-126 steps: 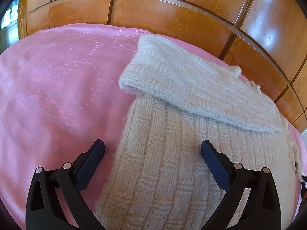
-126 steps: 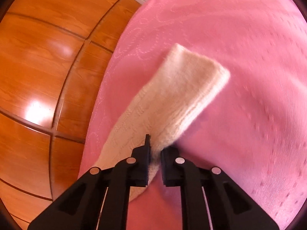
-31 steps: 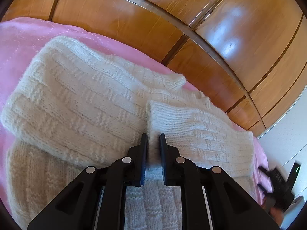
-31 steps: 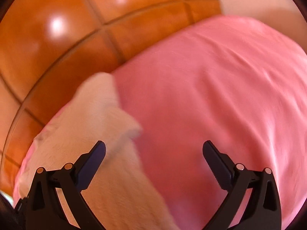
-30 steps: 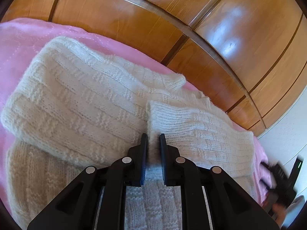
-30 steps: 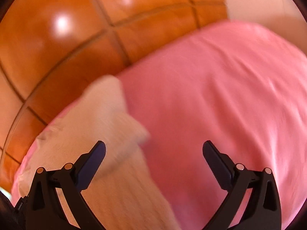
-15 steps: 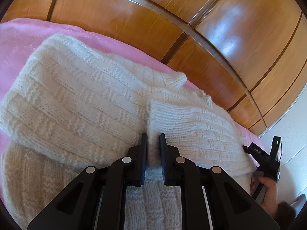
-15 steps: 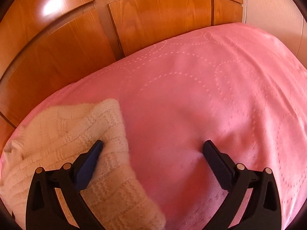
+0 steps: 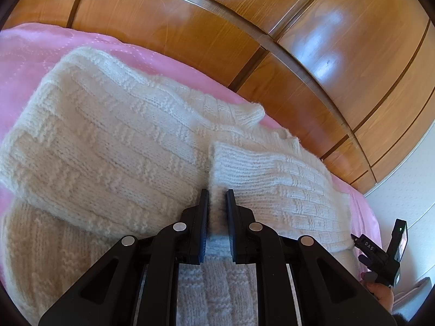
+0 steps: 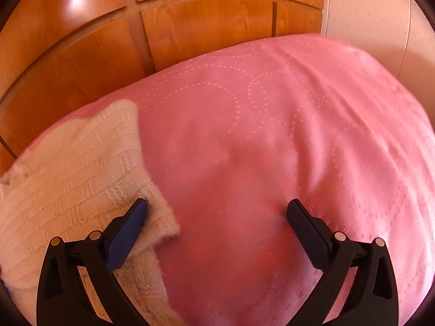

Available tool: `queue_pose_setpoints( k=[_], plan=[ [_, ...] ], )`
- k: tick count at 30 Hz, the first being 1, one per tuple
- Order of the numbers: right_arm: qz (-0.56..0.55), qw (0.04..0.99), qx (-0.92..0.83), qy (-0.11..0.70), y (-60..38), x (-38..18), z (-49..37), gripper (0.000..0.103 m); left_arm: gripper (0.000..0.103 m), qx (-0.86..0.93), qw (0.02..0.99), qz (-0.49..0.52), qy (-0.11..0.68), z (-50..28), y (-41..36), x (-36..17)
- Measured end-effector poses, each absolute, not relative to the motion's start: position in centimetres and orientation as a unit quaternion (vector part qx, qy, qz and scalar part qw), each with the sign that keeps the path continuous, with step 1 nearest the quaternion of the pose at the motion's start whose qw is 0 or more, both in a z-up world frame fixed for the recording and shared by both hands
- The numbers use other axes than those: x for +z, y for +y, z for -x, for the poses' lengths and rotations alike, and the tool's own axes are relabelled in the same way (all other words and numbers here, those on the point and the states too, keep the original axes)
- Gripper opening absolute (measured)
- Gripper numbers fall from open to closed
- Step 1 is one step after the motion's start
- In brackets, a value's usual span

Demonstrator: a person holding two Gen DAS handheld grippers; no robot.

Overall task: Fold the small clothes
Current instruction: 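Grasp the folded sweater edge with the left gripper and press it flat, then open the left gripper and lift it off the folded sleeve, then move both open grippers down to the sweater hem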

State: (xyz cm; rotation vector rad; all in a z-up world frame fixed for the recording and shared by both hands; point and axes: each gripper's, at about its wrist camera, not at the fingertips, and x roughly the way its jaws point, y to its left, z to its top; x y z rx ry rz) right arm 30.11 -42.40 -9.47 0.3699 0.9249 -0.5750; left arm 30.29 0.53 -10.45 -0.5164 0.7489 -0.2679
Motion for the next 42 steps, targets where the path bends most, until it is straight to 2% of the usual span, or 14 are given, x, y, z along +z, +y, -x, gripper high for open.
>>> queue_pose_setpoints(
  k=[12,14,15,16,17,18,20,22,24,28,32,35,39,42],
  plan=[
    [-0.177,0.843,-0.273,0.429,-42.5,-9.7,-30.0,0.101,0.014,-0.107,0.902,0.209,0.362,-30.3,-0.9,-9.5],
    [-0.168,0.85,-0.279,0.414,-42.4,-9.1,-29.7,0.101,0.024,-0.088,0.914,0.173,0.357,-29.6,-1.7,-8.7],
    [-0.161,0.861,-0.283,0.392,-42.0,-8.4,-29.1,0.101,0.04,-0.075,0.921,0.144,0.353,-28.8,-2.5,-8.1],
    [-0.157,0.868,-0.287,0.374,-41.7,-7.8,-28.5,0.101,0.065,-0.07,0.925,0.13,0.35,-28.2,-2.8,-7.9],
    [-0.153,0.879,-0.29,0.347,-41.3,-7.0,-27.7,0.101,0.075,-0.068,0.931,0.114,0.341,-27.1,-3.2,-7.5],
    [-0.147,0.892,-0.294,0.31,-40.7,-6.0,-26.3,0.101,0.081,-0.066,0.936,0.102,0.33,-26.0,-3.5,-7.2],
    [-0.138,0.907,-0.301,0.262,-39.8,-4.6,-24.4,0.101,0.081,-0.069,0.94,0.092,0.321,-24.5,-3.7,-6.8],
    [-0.13,0.922,-0.289,0.222,-38.7,-3.3,-22.5,0.101,0.09,-0.075,0.94,0.086,0.322,-22.8,-3.6,-6.6],
    [-0.125,0.931,-0.262,0.221,-37.9,-2.7,-21.8,0.101,0.091,-0.074,0.939,0.091,0.324,-21.4,-3.2,-6.6],
    [-0.106,0.938,-0.156,0.292,-35.9,-2.4,-20.6,0.101,0.094,-0.071,0.932,0.108,0.338,-19.6,-2.3,-6.7],
    [-0.115,0.932,-0.099,0.328,-33.9,-3.3,-18.4,0.101,0.094,-0.066,0.921,0.119,0.365,-18.0,-1.7,-7.5],
    [-0.131,0.928,-0.088,0.337,-33.0,-4.5,-16.9,0.101,0.094,-0.067,0.916,0.13,0.374,-16.6,-1.1,-8.1],
    [-0.173,0.892,-0.093,0.408,-33.3,-7.9,-16.9,0.101,0.094,-0.06,0.912,0.142,0.38,-15.1,-0.2,-8.5],
    [-0.202,0.897,-0.082,0.383,-33.9,-7.7,-15.8,0.101,0.094,-0.054,0.915,0.133,0.378,-14.1,0.0,-8.5]
  ],
)
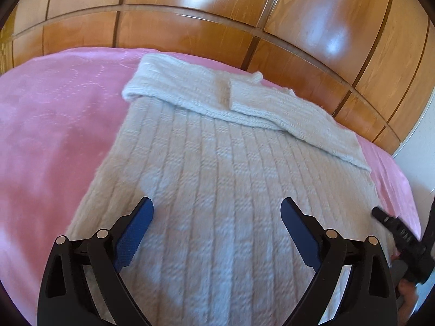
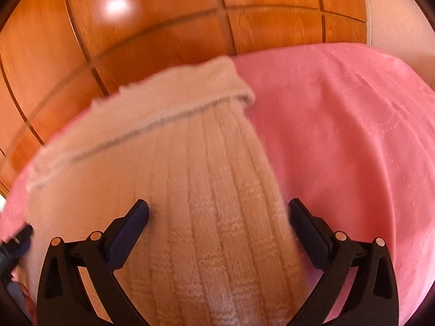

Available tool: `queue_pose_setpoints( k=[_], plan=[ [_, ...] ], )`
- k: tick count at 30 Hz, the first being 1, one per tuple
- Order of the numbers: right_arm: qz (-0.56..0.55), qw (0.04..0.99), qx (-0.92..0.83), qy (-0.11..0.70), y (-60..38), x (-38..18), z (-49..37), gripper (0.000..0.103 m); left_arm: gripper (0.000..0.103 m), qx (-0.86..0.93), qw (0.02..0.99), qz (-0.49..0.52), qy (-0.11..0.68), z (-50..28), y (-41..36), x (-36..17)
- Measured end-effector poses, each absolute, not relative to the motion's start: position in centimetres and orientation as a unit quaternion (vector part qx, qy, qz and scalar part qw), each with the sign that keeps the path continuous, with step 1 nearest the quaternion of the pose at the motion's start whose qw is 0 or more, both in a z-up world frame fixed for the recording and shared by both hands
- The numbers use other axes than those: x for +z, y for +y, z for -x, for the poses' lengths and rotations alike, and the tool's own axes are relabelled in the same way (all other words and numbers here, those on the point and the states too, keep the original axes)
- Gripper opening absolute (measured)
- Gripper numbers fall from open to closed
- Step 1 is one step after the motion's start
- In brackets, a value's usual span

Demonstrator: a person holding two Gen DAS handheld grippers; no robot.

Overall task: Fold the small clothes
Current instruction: 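Move both open grippers down to the sweater hem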

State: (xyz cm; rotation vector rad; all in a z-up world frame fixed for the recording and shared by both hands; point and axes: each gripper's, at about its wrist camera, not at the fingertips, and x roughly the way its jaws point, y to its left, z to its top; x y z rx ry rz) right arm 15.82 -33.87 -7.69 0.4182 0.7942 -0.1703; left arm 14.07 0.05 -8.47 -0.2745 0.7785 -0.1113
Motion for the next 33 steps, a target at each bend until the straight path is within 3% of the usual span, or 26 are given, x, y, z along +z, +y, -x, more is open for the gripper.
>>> queue_pose_setpoints(
  k=[10,22,30,33],
  plan=[
    [-0.235,0.897,-0.053,0.371,-35.0,-7.7,-14.5,0.101,0.097,-0.037,0.925,0.049,0.374,-10.7,0.6,-8.5],
    [-0.176,0.903,-0.014,0.391,-33.5,-8.0,-12.2,0.101,0.097,0.01,0.919,0.053,0.39,-9.1,5.1,-8.9],
    [-0.227,0.895,0.034,0.384,-35.5,-7.9,-10.4,0.101,0.097,-0.016,0.915,0.059,0.4,-8.2,6.2,-8.9],
    [-0.303,0.878,0.05,0.368,-38.1,-7.5,-8.8,0.101,0.097,-0.031,0.915,0.059,0.397,-7.9,6.5,-8.8]
  ],
)
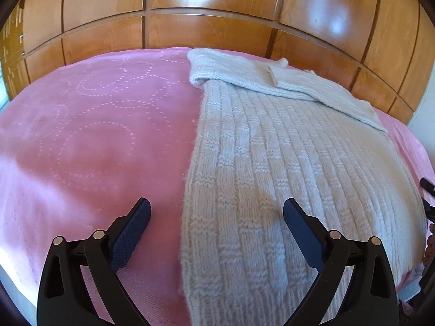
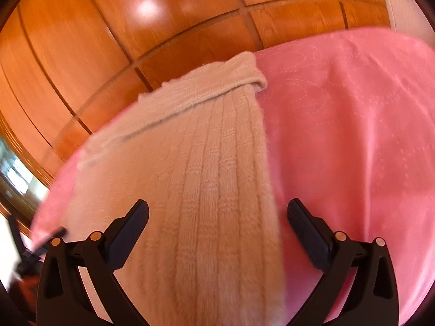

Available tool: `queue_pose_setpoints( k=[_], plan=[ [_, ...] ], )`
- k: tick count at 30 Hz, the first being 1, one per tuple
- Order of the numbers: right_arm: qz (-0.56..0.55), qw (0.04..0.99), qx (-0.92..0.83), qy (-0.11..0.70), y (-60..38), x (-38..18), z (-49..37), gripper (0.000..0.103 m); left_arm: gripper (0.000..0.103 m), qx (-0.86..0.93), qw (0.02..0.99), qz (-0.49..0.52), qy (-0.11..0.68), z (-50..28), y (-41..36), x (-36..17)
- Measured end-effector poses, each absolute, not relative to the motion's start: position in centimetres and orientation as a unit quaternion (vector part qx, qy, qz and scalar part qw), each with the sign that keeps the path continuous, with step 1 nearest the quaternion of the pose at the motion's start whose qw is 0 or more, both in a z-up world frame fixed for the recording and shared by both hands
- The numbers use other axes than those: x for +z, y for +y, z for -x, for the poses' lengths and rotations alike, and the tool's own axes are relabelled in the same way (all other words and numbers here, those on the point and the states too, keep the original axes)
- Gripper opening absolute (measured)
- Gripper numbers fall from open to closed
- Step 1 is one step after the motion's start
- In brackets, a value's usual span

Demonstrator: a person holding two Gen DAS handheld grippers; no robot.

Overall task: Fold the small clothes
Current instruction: 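Move both open grippers down to the sweater hem, then grasp the hem with both grippers and fold it up toward the collar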

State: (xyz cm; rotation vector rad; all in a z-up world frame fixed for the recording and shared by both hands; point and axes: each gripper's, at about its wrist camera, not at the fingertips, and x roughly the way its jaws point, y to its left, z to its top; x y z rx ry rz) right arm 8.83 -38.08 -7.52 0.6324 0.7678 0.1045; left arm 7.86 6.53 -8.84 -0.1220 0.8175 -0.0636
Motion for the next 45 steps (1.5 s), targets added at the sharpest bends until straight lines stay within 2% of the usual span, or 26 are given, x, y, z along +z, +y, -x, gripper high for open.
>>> queue_pose_setpoints(
  k=[4,8,11,14,15,16,18,19,24,34,41,42,43,44,45],
  plan=[
    [-0.389,0.85,0.065,0.35,-41.3,-8.0,-7.3,0.101,0.097,-0.043,0.915,0.055,0.398,-7.6,6.4,-8.9],
    [-0.403,0.842,0.08,0.349,-42.5,-8.2,-6.1,0.101,0.093,-0.046,0.914,0.047,0.401,-7.5,6.3,-9.0],
    [-0.403,0.842,0.091,0.348,-42.7,-8.4,-5.3,0.101,0.084,-0.044,0.913,0.048,0.402,-7.6,6.5,-8.9],
    [-0.402,0.842,0.095,0.348,-42.7,-8.1,-4.9,0.095,0.073,-0.047,0.913,0.05,0.401,-7.5,6.8,-8.7],
    [-0.4,0.842,0.093,0.35,-42.7,-8.1,-4.6,0.087,0.068,-0.046,0.913,0.05,0.401,-7.5,6.9,-8.6],
    [-0.402,0.84,0.091,0.353,-42.7,-8.2,-4.5,0.072,0.061,-0.045,0.914,0.052,0.401,-7.4,7.1,-8.6],
    [-0.41,0.833,0.089,0.36,-42.7,-8.6,-4.5,0.054,0.053,-0.043,0.913,0.055,0.401,-7.2,7.6,-8.6],
    [-0.415,0.829,0.091,0.363,-42.7,-8.9,-4.4,0.051,0.05,-0.043,0.913,0.058,0.401,-7.1,7.9,-8.6],
    [-0.429,0.82,0.135,0.355,-42.3,-8.9,-4.2,0.047,0.049,-0.064,0.908,0.08,0.405,-6.9,8.6,-8.6],
    [-0.448,0.782,0.196,0.387,-38.8,-11.1,-3.9,0.04,0.049,-0.216,0.853,0.2,0.431,-5.6,9.2,-9.6],
    [-0.431,0.787,0.202,0.393,-37.9,-11.0,-4.2,0.039,0.049,-0.229,0.851,0.166,0.442,-5.2,7.0,-9.6],
    [-0.432,0.787,0.202,0.392,-37.8,-11.1,-4.2,0.036,0.04,-0.232,0.849,0.17,0.444,-5.2,6.8,-9.5],
    [-0.431,0.787,0.2,0.393,-37.7,-11.2,-4.4,0.028,0.025,-0.23,0.847,0.164,0.45,-5.4,6.3,-9.6],
    [-0.431,0.786,0.2,0.395,-37.7,-11.4,-4.5,0.02,0.023,-0.222,0.85,0.152,0.454,-5.4,5.7,-9.6],
    [-0.434,0.781,0.202,0.401,-37.6,-11.7,-4.6,0.008,0.012,-0.219,0.852,0.145,0.452,-5.3,5.6,-9.5]
  ],
)
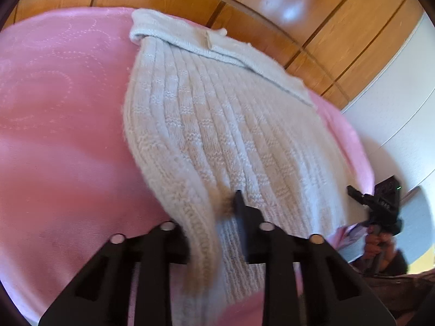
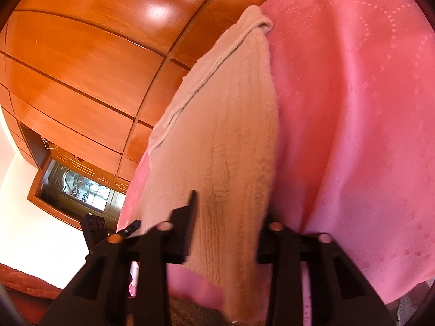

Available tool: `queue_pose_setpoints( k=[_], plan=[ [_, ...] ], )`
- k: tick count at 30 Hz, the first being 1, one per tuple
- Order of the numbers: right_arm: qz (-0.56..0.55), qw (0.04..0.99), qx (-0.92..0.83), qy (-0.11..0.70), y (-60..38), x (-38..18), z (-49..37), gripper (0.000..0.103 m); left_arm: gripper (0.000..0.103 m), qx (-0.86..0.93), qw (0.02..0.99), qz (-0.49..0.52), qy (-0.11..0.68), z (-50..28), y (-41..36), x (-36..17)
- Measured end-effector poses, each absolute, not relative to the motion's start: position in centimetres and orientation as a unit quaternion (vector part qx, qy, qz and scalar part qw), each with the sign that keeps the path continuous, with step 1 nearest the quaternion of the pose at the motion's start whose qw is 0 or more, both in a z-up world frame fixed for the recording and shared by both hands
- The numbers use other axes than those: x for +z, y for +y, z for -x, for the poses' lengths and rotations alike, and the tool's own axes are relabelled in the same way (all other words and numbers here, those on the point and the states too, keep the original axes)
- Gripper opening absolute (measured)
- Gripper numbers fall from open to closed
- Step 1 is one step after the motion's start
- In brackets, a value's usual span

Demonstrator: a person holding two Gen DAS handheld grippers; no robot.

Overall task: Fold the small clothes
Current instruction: 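Grasp the hem with both grippers and fold it up toward the collar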

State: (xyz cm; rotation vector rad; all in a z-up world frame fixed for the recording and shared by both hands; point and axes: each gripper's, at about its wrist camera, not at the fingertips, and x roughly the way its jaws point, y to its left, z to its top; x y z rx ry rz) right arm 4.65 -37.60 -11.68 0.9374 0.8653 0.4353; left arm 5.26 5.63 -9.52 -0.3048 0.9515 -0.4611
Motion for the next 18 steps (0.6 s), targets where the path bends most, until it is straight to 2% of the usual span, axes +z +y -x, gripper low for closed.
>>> queue_pose_setpoints(
  k=[4,8,18],
  plan=[
    [-0.441,0.778,0.224,0.388,-37.7,-11.5,-4.4,0.007,0.01,-0.232,0.86,0.134,0.434,-4.9,5.2,-8.0],
    [-0.467,0.774,0.263,0.336,-38.6,-10.0,-3.8,0.007,0.009,-0.256,0.865,0.158,0.4,-4.1,6.2,-5.6],
    [-0.436,0.794,0.333,0.261,-38.4,-4.7,-1.7,0.006,0.007,-0.337,0.86,0.196,0.329,-2.0,7.2,-0.2]
  ],
)
